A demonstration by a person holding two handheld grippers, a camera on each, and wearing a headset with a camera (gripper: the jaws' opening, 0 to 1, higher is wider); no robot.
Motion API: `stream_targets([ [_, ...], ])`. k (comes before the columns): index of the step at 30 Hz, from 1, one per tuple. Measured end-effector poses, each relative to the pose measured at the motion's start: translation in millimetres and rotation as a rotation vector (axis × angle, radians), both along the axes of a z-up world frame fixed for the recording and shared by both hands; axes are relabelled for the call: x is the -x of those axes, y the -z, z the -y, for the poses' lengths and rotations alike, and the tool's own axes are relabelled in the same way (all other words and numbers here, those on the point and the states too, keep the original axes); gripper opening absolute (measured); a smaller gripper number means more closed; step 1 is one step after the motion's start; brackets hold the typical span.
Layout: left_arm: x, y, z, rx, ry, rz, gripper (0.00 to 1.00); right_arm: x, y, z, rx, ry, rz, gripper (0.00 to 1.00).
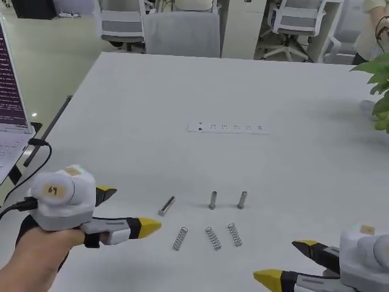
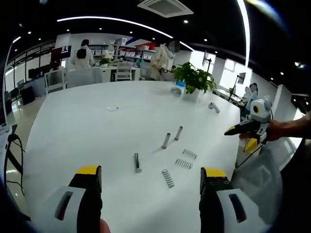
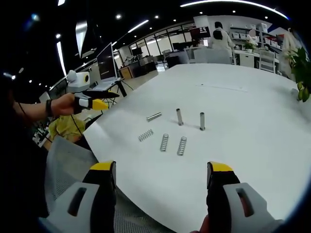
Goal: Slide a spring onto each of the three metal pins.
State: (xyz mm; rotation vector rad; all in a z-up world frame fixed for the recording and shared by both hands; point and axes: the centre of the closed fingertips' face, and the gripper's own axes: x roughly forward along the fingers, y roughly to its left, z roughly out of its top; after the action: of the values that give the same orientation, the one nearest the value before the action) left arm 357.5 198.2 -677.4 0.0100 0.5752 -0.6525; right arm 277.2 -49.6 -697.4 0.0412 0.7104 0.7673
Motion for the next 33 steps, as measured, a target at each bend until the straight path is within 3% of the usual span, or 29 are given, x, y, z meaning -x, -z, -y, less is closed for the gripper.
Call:
stream_targets([
  [17, -33.8, 15.6, 13.6, -0.023, 0.022, -0.027, 0.76, 2.1, 2.3, -1.2, -0.009, 0.004, -0.006, 0.74],
  [33, -52.8, 39.6, 20.5, -0.064, 0.017, -0.081, 0.66, 5.9, 8.4, 0.3, -0.009, 0.005, -0.026, 0.72],
])
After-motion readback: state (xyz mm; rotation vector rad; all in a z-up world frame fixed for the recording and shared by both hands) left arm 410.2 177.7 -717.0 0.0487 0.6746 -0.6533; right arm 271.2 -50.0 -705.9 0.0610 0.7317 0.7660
